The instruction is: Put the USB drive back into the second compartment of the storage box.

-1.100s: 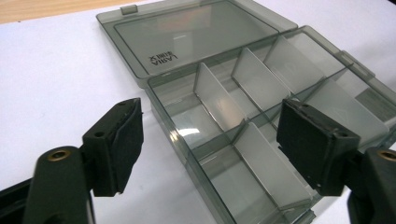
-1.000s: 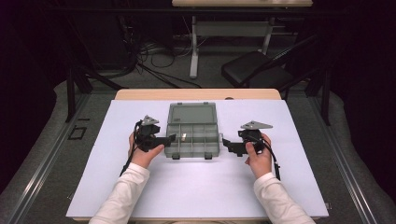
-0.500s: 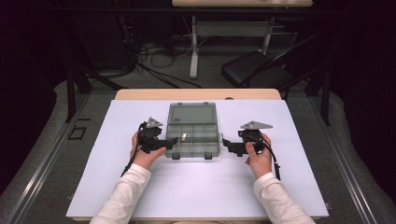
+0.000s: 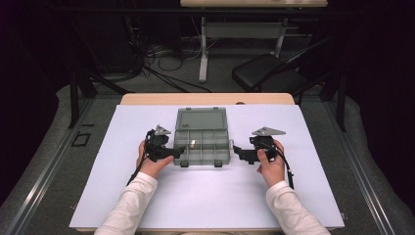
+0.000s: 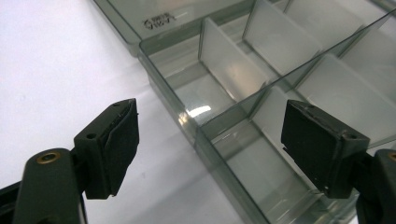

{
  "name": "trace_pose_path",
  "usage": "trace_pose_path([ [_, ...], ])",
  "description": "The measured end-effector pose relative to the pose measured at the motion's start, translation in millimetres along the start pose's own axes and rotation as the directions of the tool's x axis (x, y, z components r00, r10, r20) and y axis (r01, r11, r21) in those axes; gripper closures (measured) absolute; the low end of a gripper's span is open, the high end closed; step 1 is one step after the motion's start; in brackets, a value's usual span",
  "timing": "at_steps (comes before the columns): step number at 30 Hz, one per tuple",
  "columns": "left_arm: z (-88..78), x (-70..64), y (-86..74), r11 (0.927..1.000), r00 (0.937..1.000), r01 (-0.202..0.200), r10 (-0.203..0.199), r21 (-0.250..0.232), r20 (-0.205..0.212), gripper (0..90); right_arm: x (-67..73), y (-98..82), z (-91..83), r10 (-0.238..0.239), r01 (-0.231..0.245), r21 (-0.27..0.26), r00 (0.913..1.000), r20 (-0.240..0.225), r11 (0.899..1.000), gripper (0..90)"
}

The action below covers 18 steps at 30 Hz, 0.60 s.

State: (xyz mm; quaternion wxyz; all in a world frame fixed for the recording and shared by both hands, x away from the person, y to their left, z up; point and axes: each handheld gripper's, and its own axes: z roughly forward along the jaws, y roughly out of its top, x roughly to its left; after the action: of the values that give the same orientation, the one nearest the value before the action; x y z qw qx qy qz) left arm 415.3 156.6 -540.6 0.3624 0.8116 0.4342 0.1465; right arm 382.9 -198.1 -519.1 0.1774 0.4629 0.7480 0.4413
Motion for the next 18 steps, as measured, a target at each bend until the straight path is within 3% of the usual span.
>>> trace_pose_path([
  [11,14.4,5.1,-5.6,0.9983,1.0000,-0.007,0.007,0.057,-0.004,19.8,0.8,-0.9,1.9,-0.003,0.003,0.009,1.0000,0.001,1.000,21.1],
  [18,20.3,4.9,-6.2,0.9983,0.9997,-0.022,0.022,0.053,-0.003,19.9,0.5,-1.9,3.8,0.001,-0.001,0.015,1.0000,0.001,1.000,21.0],
])
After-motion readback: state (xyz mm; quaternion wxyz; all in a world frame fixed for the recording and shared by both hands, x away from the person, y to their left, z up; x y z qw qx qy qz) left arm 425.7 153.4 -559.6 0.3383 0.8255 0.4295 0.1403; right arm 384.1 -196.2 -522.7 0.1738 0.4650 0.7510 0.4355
